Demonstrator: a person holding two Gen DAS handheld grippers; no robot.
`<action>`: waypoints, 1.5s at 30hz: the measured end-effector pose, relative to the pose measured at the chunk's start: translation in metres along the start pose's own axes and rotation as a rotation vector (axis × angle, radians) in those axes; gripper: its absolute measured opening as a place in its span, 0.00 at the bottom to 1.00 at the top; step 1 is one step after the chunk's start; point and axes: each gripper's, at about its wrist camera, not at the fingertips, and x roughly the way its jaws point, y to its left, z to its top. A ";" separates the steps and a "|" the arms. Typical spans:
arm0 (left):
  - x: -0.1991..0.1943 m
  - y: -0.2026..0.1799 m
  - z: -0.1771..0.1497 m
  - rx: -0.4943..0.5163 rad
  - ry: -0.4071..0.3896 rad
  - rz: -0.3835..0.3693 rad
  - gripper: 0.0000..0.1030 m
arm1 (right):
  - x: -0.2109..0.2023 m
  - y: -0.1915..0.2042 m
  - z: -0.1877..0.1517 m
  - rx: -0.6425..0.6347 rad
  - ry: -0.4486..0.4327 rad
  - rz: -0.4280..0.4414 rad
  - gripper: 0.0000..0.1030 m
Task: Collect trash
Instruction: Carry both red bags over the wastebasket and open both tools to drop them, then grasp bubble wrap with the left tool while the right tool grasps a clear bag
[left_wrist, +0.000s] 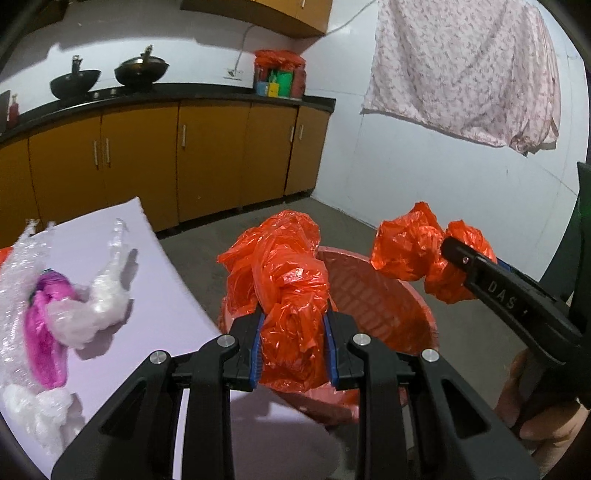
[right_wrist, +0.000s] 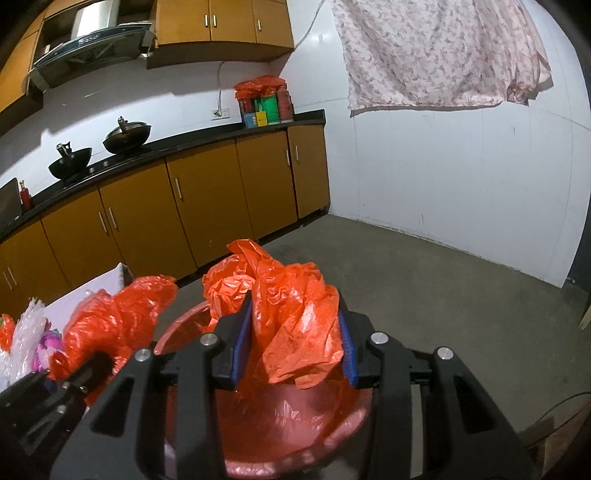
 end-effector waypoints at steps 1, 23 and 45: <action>0.003 -0.001 0.000 0.003 0.005 -0.003 0.25 | 0.003 -0.001 0.000 0.005 0.003 0.000 0.39; -0.013 0.026 -0.012 -0.020 0.038 0.056 0.55 | 0.017 -0.022 -0.002 0.058 0.018 0.005 0.61; -0.143 0.153 -0.061 -0.233 -0.062 0.557 0.67 | -0.027 0.107 -0.039 -0.099 0.111 0.318 0.64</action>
